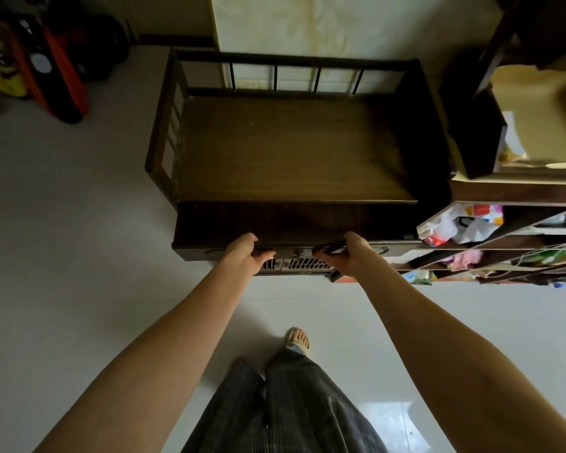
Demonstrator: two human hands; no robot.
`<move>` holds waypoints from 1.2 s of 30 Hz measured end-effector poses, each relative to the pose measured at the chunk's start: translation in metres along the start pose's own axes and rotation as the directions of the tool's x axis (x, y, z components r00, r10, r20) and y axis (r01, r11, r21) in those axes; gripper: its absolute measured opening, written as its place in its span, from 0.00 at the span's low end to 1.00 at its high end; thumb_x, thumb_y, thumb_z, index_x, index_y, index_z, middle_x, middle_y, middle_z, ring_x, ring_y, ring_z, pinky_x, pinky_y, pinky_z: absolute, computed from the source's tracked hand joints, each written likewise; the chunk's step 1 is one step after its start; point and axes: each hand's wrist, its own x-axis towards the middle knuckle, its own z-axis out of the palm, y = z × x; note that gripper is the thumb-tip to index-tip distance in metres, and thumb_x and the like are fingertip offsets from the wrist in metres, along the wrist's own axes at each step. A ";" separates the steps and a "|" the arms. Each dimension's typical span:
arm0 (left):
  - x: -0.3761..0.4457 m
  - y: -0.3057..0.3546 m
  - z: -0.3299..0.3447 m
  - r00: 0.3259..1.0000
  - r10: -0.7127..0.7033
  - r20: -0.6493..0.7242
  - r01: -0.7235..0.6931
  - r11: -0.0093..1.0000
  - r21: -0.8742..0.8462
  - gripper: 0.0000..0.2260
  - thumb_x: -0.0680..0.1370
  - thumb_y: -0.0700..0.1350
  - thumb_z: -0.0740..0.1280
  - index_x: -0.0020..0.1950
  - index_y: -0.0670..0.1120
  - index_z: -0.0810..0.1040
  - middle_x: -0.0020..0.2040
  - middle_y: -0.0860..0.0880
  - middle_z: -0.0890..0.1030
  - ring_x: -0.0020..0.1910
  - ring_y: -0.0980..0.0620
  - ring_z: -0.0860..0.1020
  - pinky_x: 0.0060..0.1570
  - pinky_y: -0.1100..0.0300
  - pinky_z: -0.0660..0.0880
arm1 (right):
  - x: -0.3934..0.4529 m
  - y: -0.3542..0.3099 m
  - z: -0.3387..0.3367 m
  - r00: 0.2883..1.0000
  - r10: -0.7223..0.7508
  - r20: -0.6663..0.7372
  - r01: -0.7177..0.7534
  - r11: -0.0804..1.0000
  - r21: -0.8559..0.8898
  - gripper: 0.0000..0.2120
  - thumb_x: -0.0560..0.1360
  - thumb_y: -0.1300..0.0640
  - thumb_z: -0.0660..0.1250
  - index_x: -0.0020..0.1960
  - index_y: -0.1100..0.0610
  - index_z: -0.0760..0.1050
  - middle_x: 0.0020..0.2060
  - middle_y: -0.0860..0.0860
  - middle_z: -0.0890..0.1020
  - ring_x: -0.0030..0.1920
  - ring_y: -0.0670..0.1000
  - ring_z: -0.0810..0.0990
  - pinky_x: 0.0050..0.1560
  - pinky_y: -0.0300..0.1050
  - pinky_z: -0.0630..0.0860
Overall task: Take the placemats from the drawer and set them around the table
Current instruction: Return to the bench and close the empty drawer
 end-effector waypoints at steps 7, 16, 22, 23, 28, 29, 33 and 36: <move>0.013 0.028 0.005 0.999 -0.037 -0.030 0.038 0.999 0.034 0.12 0.76 0.37 0.69 0.58 0.42 0.73 0.60 0.41 0.73 0.62 0.41 0.72 0.65 0.50 0.73 | 0.016 -0.027 0.014 0.999 0.024 0.029 -0.025 0.999 0.047 0.10 0.79 0.62 0.60 0.60 0.60 0.67 0.60 0.65 0.72 0.58 0.69 0.76 0.51 0.60 0.80; 0.014 0.035 0.010 0.993 -0.072 0.089 0.101 0.912 -0.398 0.14 0.76 0.38 0.67 0.61 0.44 0.70 0.67 0.39 0.67 0.66 0.35 0.69 0.61 0.39 0.73 | 0.027 -0.037 0.013 0.994 0.055 0.093 -0.067 0.989 0.129 0.15 0.78 0.60 0.60 0.63 0.62 0.66 0.60 0.65 0.73 0.56 0.66 0.76 0.54 0.60 0.78; 0.004 0.051 0.014 0.996 -0.086 -0.010 0.075 0.909 -0.411 0.39 0.70 0.60 0.73 0.75 0.55 0.58 0.73 0.42 0.61 0.71 0.32 0.61 0.59 0.30 0.70 | 0.023 -0.054 0.010 0.981 0.128 0.147 -0.149 0.978 0.147 0.37 0.64 0.41 0.75 0.64 0.57 0.65 0.61 0.60 0.71 0.63 0.67 0.70 0.64 0.67 0.68; 0.004 0.055 0.019 0.994 -0.102 -0.044 0.073 0.899 -0.431 0.40 0.70 0.60 0.73 0.76 0.55 0.57 0.74 0.42 0.60 0.72 0.32 0.60 0.60 0.30 0.69 | 0.027 -0.056 0.014 0.988 0.128 0.081 -0.139 0.979 0.146 0.41 0.61 0.40 0.77 0.66 0.55 0.64 0.63 0.59 0.69 0.64 0.67 0.68 0.65 0.67 0.68; 0.012 0.061 0.035 0.987 -0.113 -0.118 0.049 0.893 -0.448 0.44 0.66 0.61 0.75 0.76 0.56 0.55 0.75 0.43 0.59 0.73 0.32 0.59 0.60 0.29 0.68 | 0.036 -0.061 0.040 0.995 0.081 -0.065 -0.076 0.995 0.072 0.43 0.60 0.39 0.78 0.67 0.53 0.64 0.63 0.58 0.72 0.64 0.66 0.70 0.64 0.68 0.68; 0.013 0.062 0.035 0.987 -0.115 -0.115 0.052 0.893 -0.447 0.44 0.67 0.61 0.75 0.76 0.56 0.55 0.75 0.43 0.59 0.73 0.32 0.59 0.60 0.29 0.68 | 0.038 -0.063 0.041 0.995 0.073 -0.069 -0.068 0.995 0.075 0.41 0.60 0.40 0.78 0.66 0.54 0.65 0.62 0.57 0.72 0.63 0.66 0.71 0.64 0.67 0.69; 0.021 0.069 0.034 0.996 -0.050 -0.077 0.006 0.873 -0.487 0.39 0.71 0.57 0.73 0.76 0.54 0.57 0.73 0.42 0.61 0.72 0.33 0.61 0.58 0.31 0.71 | 0.043 -0.072 0.040 1.000 0.017 -0.022 -0.013 0.988 0.156 0.31 0.66 0.49 0.78 0.62 0.57 0.68 0.60 0.57 0.74 0.60 0.63 0.73 0.60 0.63 0.74; 0.022 0.072 0.034 0.999 0.010 -0.043 -0.030 0.878 -0.477 0.34 0.75 0.56 0.70 0.75 0.52 0.58 0.73 0.42 0.61 0.71 0.34 0.62 0.58 0.34 0.73 | 0.044 -0.075 0.039 1.000 -0.004 0.000 0.003 0.972 0.237 0.27 0.68 0.53 0.76 0.61 0.58 0.69 0.60 0.57 0.74 0.61 0.62 0.73 0.59 0.61 0.75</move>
